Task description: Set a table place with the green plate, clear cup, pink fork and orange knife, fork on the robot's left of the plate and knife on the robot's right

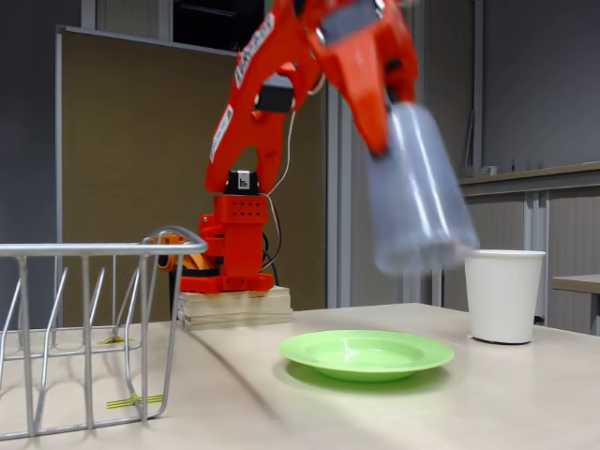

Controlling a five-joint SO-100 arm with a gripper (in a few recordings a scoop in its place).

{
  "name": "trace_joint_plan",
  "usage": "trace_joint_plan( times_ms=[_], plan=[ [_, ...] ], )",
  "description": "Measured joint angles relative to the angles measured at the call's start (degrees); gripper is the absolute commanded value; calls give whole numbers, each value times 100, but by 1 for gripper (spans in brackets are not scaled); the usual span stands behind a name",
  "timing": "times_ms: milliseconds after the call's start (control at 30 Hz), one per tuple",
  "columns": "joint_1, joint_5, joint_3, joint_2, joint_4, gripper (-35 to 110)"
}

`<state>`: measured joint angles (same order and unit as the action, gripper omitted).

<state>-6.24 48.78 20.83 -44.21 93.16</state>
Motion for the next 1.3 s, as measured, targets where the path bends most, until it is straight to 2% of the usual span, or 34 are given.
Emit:
trace_joint_plan(
  times_ms=[233,533,900,1300],
  plan=[
    [-378,1318,-431,729,756,22],
    [-712,2285,-1274,1468,817,22],
    [-949,2769,-1890,2188,747,29],
    [-914,2769,-2021,2417,747,34]
  ],
)
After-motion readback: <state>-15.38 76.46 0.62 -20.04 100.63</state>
